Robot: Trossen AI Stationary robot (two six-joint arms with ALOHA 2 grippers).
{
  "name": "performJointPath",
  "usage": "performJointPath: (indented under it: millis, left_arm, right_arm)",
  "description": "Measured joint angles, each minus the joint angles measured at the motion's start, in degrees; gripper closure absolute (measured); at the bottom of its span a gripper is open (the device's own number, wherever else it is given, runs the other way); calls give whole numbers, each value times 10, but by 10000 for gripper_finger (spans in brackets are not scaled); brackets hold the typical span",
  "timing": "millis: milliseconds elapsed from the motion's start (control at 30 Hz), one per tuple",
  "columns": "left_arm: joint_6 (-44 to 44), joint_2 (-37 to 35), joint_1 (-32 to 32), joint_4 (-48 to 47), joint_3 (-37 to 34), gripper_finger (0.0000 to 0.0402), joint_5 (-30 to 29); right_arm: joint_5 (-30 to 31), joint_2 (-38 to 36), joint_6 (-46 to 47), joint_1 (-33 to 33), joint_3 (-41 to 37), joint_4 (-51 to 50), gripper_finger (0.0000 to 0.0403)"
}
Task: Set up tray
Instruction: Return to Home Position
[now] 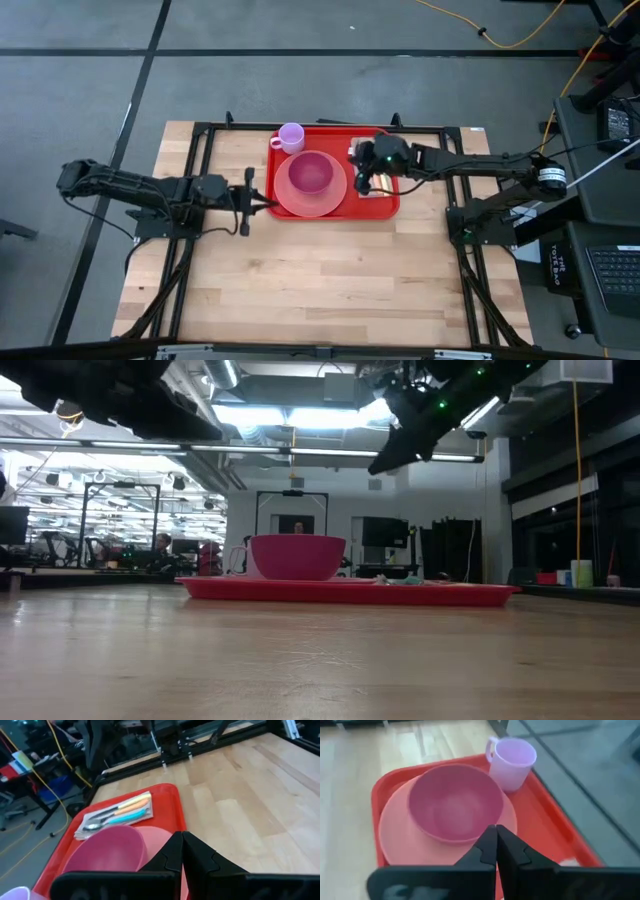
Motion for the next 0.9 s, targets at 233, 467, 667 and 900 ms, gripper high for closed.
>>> performJointPath:
  millis: [233,467,667,900]
  left_arm:
    - [-6,-18,18,-20,-6,400,2]
    - [0,-130,29,94,-107,399,19]
    - [-42,-227,38,113,-165,400,49]
    - [-48,-314,38,91,-198,400,64]
  right_arm:
    - [32,0,-15,7,-10,23,399]
    - [30,-1,6,66,-137,217,399]
    - [30,-1,9,91,-211,321,398]
    - [30,-42,3,110,-233,332,398]
